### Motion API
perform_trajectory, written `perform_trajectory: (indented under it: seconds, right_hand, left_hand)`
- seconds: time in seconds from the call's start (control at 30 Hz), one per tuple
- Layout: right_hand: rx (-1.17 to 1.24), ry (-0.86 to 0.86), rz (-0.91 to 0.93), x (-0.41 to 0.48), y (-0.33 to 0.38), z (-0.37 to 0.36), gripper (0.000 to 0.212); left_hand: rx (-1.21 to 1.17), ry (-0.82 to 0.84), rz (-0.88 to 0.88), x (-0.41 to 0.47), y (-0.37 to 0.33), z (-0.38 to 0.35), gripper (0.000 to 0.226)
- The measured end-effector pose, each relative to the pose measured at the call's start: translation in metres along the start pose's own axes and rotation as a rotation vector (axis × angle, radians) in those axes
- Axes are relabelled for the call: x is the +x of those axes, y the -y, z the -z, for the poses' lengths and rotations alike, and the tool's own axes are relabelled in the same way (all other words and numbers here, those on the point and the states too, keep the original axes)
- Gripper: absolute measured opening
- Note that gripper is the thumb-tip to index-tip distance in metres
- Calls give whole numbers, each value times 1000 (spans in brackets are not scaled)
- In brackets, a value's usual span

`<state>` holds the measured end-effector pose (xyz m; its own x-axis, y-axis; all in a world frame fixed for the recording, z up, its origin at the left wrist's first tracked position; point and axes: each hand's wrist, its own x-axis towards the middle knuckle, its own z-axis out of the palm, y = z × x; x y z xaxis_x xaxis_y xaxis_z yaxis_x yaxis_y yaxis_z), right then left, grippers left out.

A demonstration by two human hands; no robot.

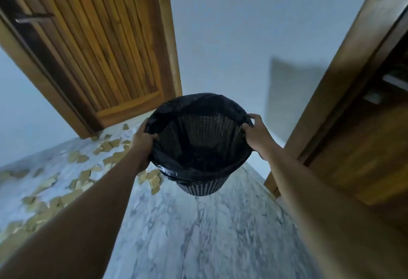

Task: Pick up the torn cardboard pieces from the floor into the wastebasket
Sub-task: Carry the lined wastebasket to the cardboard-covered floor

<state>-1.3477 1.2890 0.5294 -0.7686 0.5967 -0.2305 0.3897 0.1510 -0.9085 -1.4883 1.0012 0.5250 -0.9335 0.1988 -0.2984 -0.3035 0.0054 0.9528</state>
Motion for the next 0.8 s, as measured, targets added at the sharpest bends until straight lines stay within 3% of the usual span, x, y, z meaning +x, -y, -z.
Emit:
perform_trajectory:
  seconds: [0.17, 0.37, 0.57, 0.8]
  right_hand:
    - [66, -144, -51, 86, -44, -48, 26]
    - [78, -324, -148, 163, -150, -67, 41]
    - [126, -471, -281, 236, -291, -77, 48]
    - [143, -696, -313, 289, -504, -119, 46]
  left_hand:
    - [129, 143, -4, 127, 24, -20, 72]
    - [225, 286, 72, 245, 119, -90, 62]
    - [256, 408, 107, 342, 262, -164, 68]
    - [290, 559, 96, 430, 482, -227, 72]
